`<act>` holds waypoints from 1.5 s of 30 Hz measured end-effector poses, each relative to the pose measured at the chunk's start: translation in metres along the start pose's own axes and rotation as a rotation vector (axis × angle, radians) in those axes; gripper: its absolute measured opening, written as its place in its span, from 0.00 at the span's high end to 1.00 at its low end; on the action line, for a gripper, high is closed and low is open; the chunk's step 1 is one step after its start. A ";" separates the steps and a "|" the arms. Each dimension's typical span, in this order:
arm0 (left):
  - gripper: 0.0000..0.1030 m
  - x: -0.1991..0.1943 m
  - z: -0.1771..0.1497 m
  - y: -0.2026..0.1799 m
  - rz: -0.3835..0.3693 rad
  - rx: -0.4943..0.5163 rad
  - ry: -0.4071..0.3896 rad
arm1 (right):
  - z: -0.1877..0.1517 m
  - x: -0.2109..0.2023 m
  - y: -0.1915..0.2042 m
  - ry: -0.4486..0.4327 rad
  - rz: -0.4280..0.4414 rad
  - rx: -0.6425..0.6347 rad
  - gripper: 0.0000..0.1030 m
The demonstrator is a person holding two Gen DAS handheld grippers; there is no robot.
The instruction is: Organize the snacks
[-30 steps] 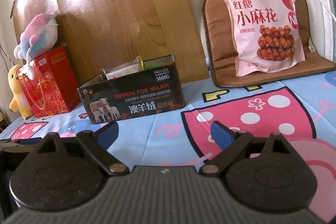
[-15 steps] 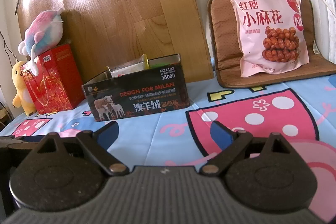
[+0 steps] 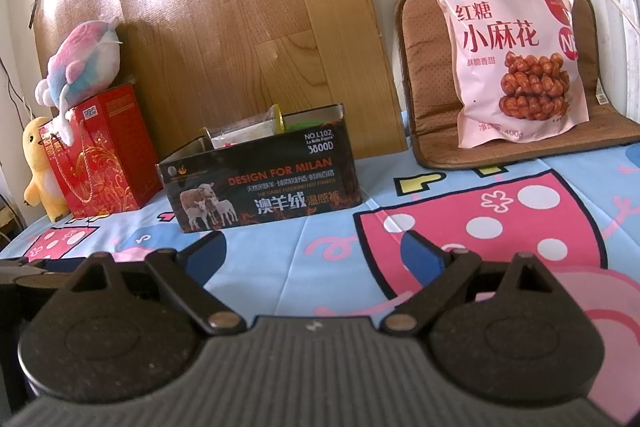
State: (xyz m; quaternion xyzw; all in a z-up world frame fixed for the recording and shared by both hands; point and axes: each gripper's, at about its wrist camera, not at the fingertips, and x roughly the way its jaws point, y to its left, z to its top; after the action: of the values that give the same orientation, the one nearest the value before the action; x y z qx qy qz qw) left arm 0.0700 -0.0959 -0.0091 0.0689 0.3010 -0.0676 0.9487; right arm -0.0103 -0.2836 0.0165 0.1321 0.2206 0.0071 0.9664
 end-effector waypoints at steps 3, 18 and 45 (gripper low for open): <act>0.00 0.000 0.000 0.000 0.002 -0.002 0.000 | 0.001 -0.001 0.000 -0.004 0.006 -0.001 0.07; 0.00 -0.002 0.000 -0.005 0.081 0.051 -0.036 | 0.001 -0.001 0.001 -0.004 0.024 0.004 0.07; 0.00 -0.002 -0.001 -0.005 0.077 0.066 -0.040 | 0.001 -0.002 0.001 -0.005 0.022 0.008 0.07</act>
State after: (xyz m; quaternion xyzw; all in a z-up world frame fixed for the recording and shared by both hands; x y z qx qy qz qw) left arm 0.0665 -0.1007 -0.0092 0.1101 0.2765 -0.0422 0.9537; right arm -0.0118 -0.2834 0.0180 0.1386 0.2166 0.0166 0.9662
